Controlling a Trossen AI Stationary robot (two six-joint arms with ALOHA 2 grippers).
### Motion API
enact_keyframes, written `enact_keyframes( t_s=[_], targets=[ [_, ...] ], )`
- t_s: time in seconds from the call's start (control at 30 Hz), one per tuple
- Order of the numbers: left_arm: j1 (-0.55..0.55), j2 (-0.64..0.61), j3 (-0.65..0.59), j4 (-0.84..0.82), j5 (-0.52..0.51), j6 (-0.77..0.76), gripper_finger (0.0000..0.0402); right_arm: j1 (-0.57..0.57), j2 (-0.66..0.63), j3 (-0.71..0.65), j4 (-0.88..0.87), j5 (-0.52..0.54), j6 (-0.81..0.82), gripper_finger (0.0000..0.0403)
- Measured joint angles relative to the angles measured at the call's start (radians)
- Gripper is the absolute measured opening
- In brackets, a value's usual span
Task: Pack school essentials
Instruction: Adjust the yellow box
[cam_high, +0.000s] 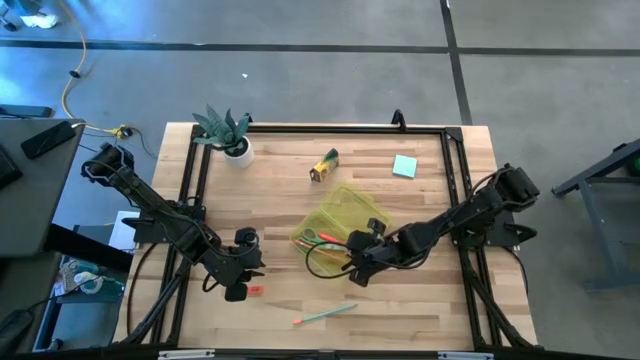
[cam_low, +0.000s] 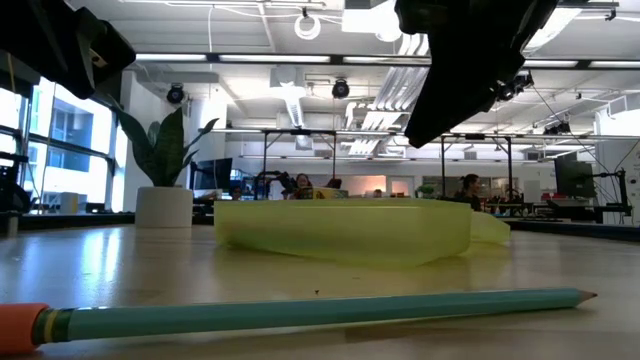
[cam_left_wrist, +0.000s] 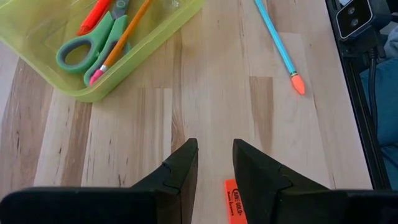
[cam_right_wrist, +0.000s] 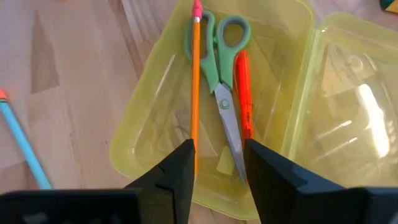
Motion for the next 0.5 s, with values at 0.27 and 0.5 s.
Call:
enact_keyframes(
  t_s=[0.27,0.5],
  targets=[
    [0.017,0.0,0.0,-0.041,-0.141,0.009,0.009,0.005,0.0,0.0,0.031,-0.045,0.0,0.0129],
    [0.137,0.001,0.0,-0.094,-0.21,0.042,0.009,0.04,-0.001,0.0,0.03,-0.128,0.026,0.0129]
  ],
)
